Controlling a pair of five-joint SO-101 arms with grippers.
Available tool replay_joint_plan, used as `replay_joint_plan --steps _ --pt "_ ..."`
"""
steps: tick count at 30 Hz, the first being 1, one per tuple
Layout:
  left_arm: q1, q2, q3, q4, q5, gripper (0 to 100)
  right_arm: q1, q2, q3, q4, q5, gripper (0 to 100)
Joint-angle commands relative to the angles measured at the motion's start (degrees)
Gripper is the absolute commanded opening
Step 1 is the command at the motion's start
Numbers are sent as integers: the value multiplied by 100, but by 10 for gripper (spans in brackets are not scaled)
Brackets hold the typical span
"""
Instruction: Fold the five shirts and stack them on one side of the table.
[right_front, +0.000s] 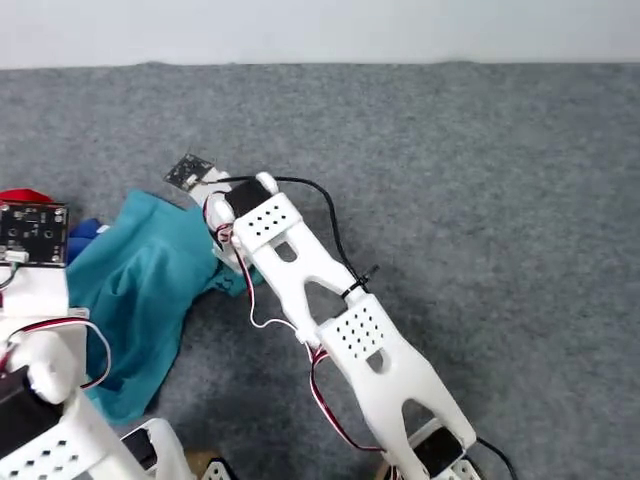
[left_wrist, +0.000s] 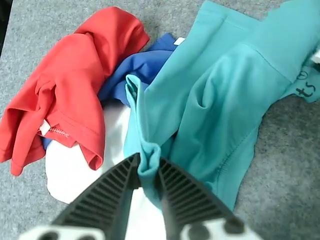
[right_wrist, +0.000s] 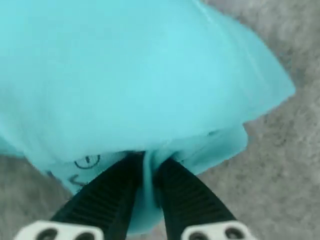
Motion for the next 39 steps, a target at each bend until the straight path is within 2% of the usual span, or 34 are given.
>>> replay_joint_plan --steps 1,11,14,21,28,33,37,39 --pt "44 -44 -22 -167 35 13 365 92 -941 796 202 9" --pt "62 -35 330 -985 26 13 1490 -303 -765 927 308 9" --pt "237 -35 576 -1187 18 14 1727 -734 18 927 316 9" --pt "1459 -35 1024 -1503 35 14 2114 -2589 3174 910 756 9" --pt "1618 -35 1543 -1916 35 14 2404 -4426 5670 901 1046 9" --pt "1618 -35 1754 -1996 35 14 2457 -5446 6629 901 1160 9" --pt "1618 -35 1877 -2171 35 14 2448 -6088 6673 901 1169 13" --pt "1626 -35 1886 -2171 35 14 2448 -6352 6629 901 1169 58"
